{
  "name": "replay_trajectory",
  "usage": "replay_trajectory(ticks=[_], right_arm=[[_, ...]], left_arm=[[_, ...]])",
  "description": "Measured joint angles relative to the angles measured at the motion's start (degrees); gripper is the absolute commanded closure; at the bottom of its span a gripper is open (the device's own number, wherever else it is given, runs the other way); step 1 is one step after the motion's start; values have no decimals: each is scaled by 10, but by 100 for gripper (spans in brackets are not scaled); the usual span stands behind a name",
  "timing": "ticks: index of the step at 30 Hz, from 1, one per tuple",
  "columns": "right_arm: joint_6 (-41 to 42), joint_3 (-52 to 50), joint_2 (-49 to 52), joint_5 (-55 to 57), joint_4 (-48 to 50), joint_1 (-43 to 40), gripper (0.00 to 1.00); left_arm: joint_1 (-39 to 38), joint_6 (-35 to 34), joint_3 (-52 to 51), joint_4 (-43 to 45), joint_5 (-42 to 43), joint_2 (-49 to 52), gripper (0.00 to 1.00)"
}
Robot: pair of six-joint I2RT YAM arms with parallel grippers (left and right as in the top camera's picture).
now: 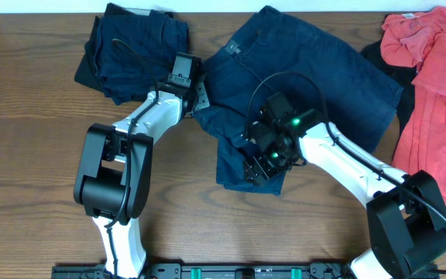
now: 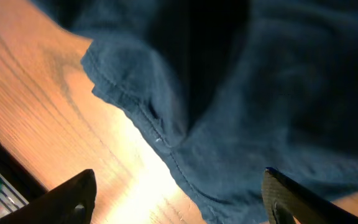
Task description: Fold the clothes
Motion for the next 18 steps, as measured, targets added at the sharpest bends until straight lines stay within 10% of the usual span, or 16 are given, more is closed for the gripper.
replay_trajectory(ticks=[18], right_arm=[[-56, -38, 19, 42, 170, 19, 69]], left_arm=[[0, -6, 0, -1, 12, 0, 94]])
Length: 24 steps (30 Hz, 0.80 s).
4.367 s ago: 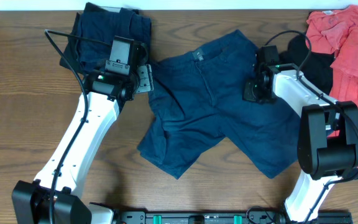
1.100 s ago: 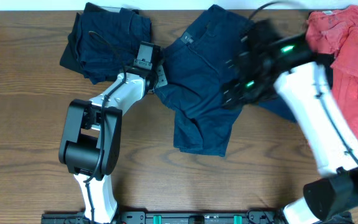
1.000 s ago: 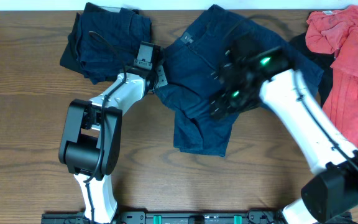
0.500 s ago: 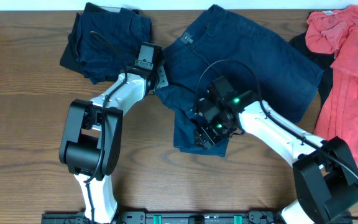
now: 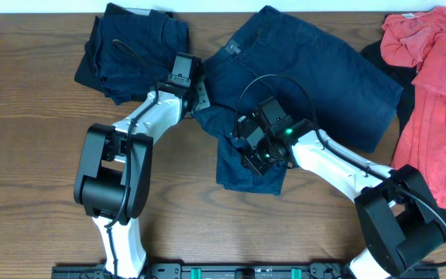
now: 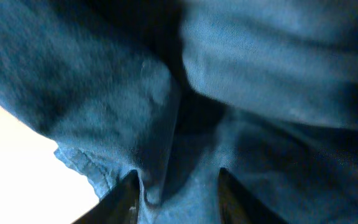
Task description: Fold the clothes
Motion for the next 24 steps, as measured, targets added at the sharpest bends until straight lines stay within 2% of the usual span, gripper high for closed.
replay_trajectory(ticks=[2, 5, 8, 10, 13, 14, 20, 24], right_arm=[[0, 0, 0, 1, -1, 4, 67], [-5, 0, 0, -4, -1, 19, 50], [-22, 0, 0, -16, -10, 28, 50], [-31, 0, 0, -22, -17, 30, 59], [-47, 0, 2, -24, -19, 31, 95], [-50, 0, 4, -24, -18, 31, 99], [-40, 0, 12, -23, -23, 28, 99], [-5, 17, 8, -24, -121, 0, 99]], left_arm=[[0, 0, 0, 0, 1, 0, 94], [0, 0, 0, 0, 1, 0, 94], [0, 0, 0, -1, 1, 0, 94], [0, 0, 0, -1, 1, 0, 94], [0, 0, 0, -1, 1, 0, 95], [0, 0, 0, -1, 1, 0, 94], [0, 0, 0, -3, 1, 0, 94], [0, 0, 0, -30, 10, -3, 94]])
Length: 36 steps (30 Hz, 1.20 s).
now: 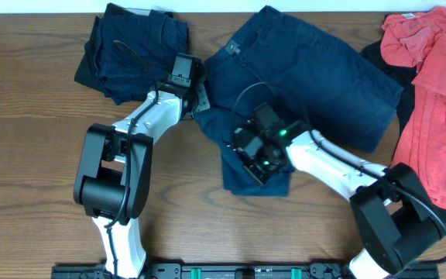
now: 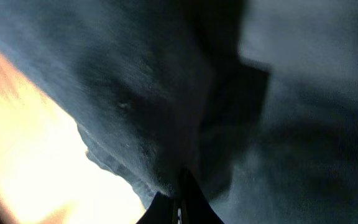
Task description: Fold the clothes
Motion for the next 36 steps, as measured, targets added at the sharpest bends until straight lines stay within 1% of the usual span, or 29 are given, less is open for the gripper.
replay_trajectory(ticks=[2, 6, 10, 14, 20, 23, 26, 27, 28, 29, 30, 32, 33, 35, 36], right_arm=[[19, 26, -17, 1, -86, -36, 99], [48, 93, -83, 2, -193, -110, 99], [67, 157, -163, 3, -274, -187, 99], [75, 172, -212, 9, -329, -242, 99], [69, 172, -210, 19, -385, -258, 99], [63, 172, -210, 24, -445, -258, 99], [68, 172, -211, 41, -478, -258, 99], [79, 172, -214, 57, -486, -258, 93], [90, 172, -217, 72, -492, -258, 75], [108, 172, -223, 92, -497, -258, 53], [118, 172, -230, 112, -501, -258, 39], [132, 172, -244, 137, -501, -258, 21], [139, 172, -250, 147, -497, -258, 18], [150, 172, -255, 162, -482, -258, 15], [153, 173, -255, 167, -471, -258, 15]], left_arm=[[0, 0, -1, -21, 5, -12, 94], [0, 0, -2, -46, 8, -65, 94], [0, 0, -1, -88, 3, -145, 94], [0, 7, -1, -149, -12, -199, 94], [0, 13, -1, -231, -40, -215, 94], [0, 14, -1, -243, -44, -215, 94], [0, 14, -1, -238, -44, -215, 94], [0, 14, -1, -235, -44, -215, 94], [0, 14, -1, -231, -44, -215, 94], [0, 14, -1, -228, -44, -215, 94], [0, 14, -1, -223, -44, -215, 94], [0, 16, -1, -215, -44, -215, 94], [0, 16, -1, -209, -44, -215, 94], [0, 18, -1, -200, -44, -215, 93], [0, 25, -1, -195, -40, -215, 91]])
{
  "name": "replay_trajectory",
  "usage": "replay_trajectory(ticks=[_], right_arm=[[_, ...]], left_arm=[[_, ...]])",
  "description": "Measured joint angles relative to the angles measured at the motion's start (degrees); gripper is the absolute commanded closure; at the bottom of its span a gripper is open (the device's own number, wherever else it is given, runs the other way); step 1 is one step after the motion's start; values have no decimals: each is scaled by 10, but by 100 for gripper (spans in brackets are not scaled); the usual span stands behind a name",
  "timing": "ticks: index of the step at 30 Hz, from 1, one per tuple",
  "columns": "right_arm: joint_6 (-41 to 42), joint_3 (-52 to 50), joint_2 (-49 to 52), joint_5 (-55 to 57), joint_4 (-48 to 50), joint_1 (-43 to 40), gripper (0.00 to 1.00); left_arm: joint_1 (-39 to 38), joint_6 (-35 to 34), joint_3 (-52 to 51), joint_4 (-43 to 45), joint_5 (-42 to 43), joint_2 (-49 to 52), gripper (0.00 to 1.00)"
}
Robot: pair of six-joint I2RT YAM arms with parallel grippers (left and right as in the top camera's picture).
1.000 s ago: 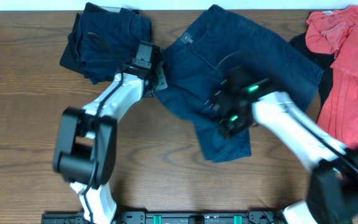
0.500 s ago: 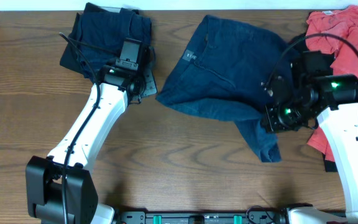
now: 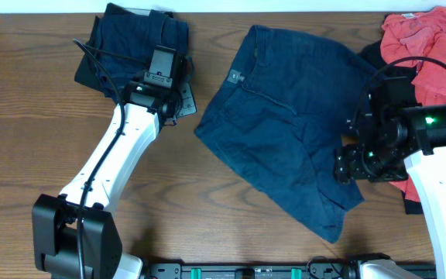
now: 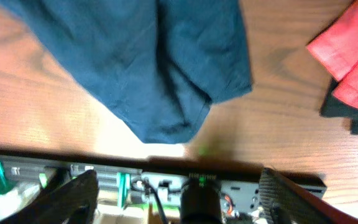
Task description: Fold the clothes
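Dark blue denim shorts (image 3: 285, 116) lie spread out across the middle of the table, one leg reaching toward the front right (image 3: 335, 221). In the right wrist view the shorts (image 4: 160, 68) fill the upper part. My right gripper (image 3: 352, 167) hovers by the shorts' right edge, and the right wrist view shows it (image 4: 179, 190) open with nothing between its fingers (image 4: 73, 193). My left gripper (image 3: 175, 99) sits left of the shorts, by a folded dark pile; its jaws cannot be made out.
A folded dark blue pile (image 3: 130, 46) lies at the back left. A red garment (image 3: 432, 93) lies over a black one (image 3: 374, 54) at the right edge, both also in the right wrist view: red (image 4: 347, 62), black (image 4: 353, 115). The table's front rail (image 4: 166, 180) is below.
My right gripper was shut on the shorts' folded-over leg near the middle front; now it is open at the right, and the shorts lie flat. The left gripper has moved left, off the shorts.
The right gripper stood open over the hem of the shorts' doubled-up leg, then had its fingers close round the hem, then was shut on it. The left gripper stayed at the shorts' left corner. Now the shorts are spread out and both grippers are off them.
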Motion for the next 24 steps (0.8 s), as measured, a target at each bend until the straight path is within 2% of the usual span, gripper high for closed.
replay_trajectory(ticks=[2, 4, 13, 15, 24], right_arm=[[3, 3, 0, 5, 24, 0, 14], [6, 12, 0, 7, 47, 0, 14], [11, 23, 0, 7, 122, 0, 18], [13, 23, 0, 7, 132, 0, 21], [14, 24, 0, 7, 159, 0, 22]], left_arm=[[0, 21, 0, 11, 19, 3, 83], [0, 48, 0, 15, 48, 14, 70], [0, 147, 0, 30, 106, 131, 55], [0, 158, 0, 25, 117, 149, 50], [0, 184, 0, 26, 149, 176, 43]])
